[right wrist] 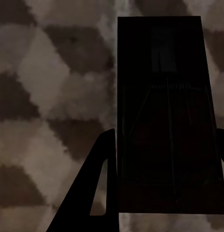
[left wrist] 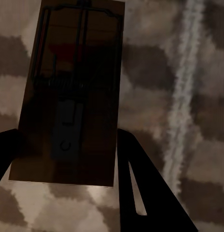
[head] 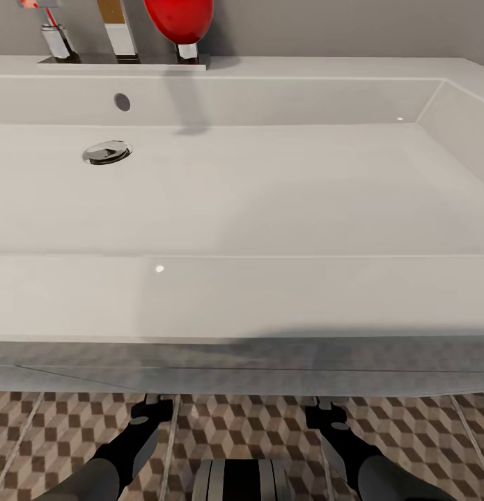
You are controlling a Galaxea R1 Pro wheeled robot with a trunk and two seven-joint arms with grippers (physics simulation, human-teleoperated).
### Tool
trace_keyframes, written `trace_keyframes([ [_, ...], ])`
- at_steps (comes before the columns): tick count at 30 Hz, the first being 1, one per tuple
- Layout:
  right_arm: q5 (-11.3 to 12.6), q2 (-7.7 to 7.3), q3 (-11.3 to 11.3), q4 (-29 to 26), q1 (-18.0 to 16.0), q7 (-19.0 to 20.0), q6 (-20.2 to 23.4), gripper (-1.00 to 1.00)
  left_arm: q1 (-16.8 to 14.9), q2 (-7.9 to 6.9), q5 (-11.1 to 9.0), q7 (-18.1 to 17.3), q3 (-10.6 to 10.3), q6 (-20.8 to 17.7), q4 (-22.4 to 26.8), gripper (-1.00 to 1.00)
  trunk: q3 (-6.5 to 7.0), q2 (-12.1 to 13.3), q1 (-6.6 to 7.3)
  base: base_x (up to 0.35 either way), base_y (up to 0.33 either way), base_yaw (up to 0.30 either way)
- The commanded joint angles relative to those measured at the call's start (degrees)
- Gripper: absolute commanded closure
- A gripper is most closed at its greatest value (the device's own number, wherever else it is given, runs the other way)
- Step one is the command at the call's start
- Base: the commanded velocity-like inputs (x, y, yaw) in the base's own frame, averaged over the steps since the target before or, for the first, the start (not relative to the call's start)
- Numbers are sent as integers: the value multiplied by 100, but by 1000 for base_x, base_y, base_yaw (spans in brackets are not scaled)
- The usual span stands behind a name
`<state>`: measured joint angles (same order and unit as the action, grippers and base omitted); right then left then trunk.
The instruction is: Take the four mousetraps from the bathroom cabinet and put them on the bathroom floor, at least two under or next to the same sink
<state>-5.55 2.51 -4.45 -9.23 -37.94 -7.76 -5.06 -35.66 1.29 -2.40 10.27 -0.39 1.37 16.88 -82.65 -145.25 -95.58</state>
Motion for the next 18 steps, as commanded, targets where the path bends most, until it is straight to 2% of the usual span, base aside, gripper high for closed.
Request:
trace_keyframes([
  [1, -51, 2, -47, 5, -3, -6, -20, 100, -2, 2, -12, 18, -5, 36, -4, 100, -3, -1, 1, 0, 0, 0],
  [9, -58, 4, -47, 2, -3, -6, -62, 100, -2, 3, -8, 19, -5, 74, -9, 100, -3, -1, 1, 0, 0, 0],
  [18, -52, 14, -47, 0, -3, -6, -413, 100, -2, 1, -6, 19, -5, 81, -10, 100, -3, -1, 1, 0, 0, 0],
])
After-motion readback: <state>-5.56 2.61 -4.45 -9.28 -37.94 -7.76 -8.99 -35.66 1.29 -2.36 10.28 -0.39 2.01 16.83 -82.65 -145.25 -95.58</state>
